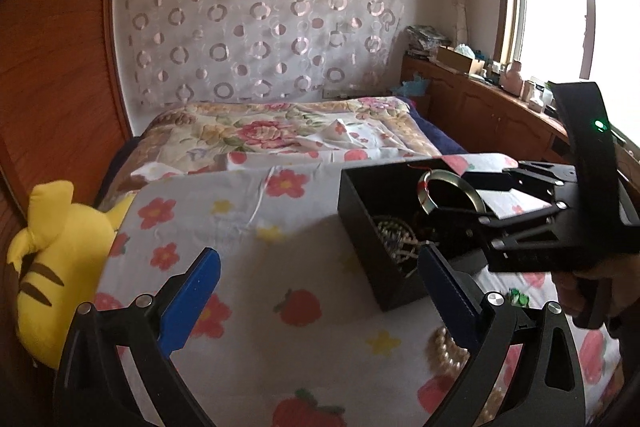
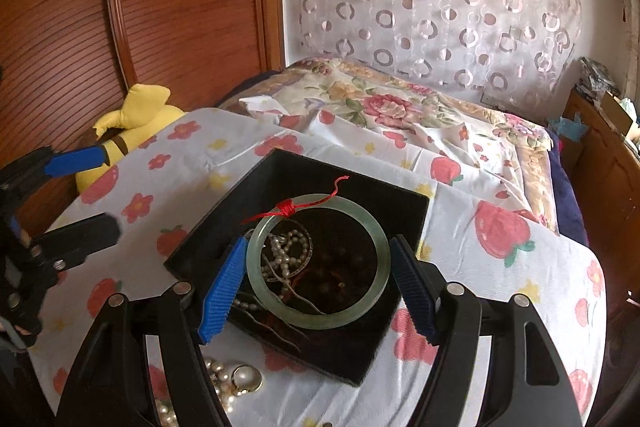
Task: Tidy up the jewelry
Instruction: 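Lower the jade bangle into the black box and open the right tool, then grasp the green-and-gold bracelet with right tool while left reaches pearl necklace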
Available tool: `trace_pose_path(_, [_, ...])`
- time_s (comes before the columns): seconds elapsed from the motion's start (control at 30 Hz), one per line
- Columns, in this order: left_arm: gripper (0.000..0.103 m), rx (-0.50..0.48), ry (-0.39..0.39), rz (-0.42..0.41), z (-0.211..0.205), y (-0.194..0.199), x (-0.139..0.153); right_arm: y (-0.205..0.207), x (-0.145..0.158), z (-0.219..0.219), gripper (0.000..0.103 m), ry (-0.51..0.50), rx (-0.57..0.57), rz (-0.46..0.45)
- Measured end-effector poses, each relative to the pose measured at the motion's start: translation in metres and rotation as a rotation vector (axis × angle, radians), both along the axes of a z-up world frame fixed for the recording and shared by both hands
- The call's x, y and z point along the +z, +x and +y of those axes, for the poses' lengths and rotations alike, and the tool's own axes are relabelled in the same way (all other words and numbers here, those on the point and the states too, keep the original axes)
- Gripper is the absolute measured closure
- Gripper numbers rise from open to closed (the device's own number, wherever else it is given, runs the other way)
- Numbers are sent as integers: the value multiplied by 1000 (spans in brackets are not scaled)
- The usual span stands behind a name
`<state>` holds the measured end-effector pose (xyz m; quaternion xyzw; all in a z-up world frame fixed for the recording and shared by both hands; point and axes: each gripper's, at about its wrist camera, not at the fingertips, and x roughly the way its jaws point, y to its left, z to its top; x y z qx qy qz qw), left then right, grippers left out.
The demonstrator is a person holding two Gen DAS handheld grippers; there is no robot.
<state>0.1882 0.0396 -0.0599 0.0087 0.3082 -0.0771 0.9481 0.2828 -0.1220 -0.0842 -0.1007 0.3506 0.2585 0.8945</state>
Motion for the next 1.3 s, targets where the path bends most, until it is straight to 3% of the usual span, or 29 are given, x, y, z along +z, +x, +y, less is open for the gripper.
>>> trace_pose_path(0.27, [8, -22, 2, 30, -2, -14, -14, 3, -4, 3, 28, -29, -15, -1])
trace_pose_path(0.33, [8, -30, 1, 33, -4, -16, -15, 3, -2, 3, 22, -29, -18, -17])
trace_pose_path(0.47, [8, -45, 2, 40, -11, -19, -17, 3, 5, -2, 22, -23, -24, -24])
trace_pose_path(0.63, [8, -66, -9, 44, -15, -30, -18, -18, 14, -15, 23, -20, -6, -44])
trace_pose_path(0.83, [8, -92, -21, 54, -21, -49, -26, -59, 5, -43, 60, -33, 35, -2])
trace_pose_path(0.93, [8, -97, -40, 71, -22, -57, -33, -69, -12, -55, 73, -55, 34, 56])
trace_pose_path(1.13, [8, -108, -40, 90, -26, -66, -42, -71, -43, -68, 87, -65, 21, 153])
trace_pose_path(1.3, [8, -113, -53, 97, -27, -72, -44, -73, -46, -67, 88, -44, 26, 177])
